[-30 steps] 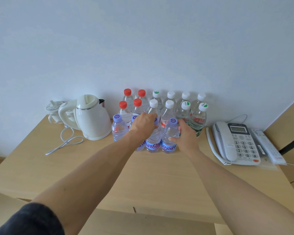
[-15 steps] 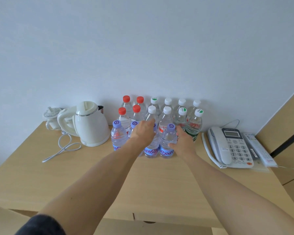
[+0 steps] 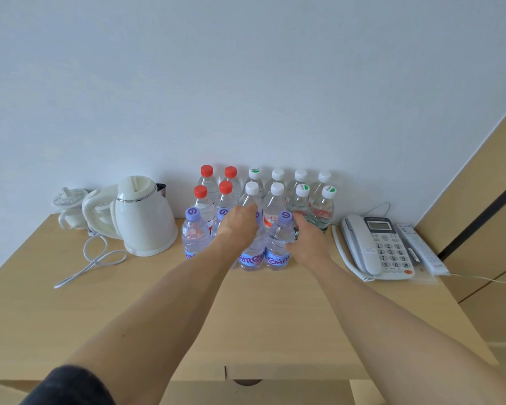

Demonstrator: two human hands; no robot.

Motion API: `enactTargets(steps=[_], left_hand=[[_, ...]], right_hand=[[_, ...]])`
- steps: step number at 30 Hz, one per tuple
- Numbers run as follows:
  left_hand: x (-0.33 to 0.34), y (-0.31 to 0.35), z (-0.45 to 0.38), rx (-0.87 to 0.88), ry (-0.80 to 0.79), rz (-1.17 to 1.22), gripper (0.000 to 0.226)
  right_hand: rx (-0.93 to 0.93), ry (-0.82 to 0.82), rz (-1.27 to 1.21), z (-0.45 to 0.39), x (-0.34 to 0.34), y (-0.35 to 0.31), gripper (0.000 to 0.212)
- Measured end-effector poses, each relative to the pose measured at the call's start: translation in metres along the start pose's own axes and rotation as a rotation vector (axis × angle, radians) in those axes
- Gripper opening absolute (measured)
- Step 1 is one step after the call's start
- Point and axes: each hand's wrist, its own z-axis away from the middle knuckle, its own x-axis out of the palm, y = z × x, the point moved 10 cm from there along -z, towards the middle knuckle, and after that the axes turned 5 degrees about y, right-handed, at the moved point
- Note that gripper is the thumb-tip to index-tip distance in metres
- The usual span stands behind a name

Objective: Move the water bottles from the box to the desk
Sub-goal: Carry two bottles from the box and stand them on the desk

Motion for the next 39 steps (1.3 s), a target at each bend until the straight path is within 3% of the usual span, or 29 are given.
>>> enactTargets(steps=[12, 21, 30, 39], left_hand=[[-0.062, 0.023, -0.014, 0.145, 0.182, -0.096, 0.036], [-0.076, 0.076, -0.032, 0.301, 0.215, -0.069, 0.049], [-0.069, 0.164, -0.013, 0.362, 0.161, -0.057, 0.045], [-0.025, 0.323, 0.065, 0.513, 0.087, -0.051, 0.049]], right_hand=[[0.016, 0.092, 0.107, -0.003, -0.046, -0.005, 0.036], [0.12, 0.215, 0.244, 0.01, -0.11, 0.008, 0.039], [0.192, 0.255, 0.261, 0.047, -0.187, 0.046, 0.049], [0.375, 0.296, 0.267, 0.142, -0.278, 0.161, 0.042]])
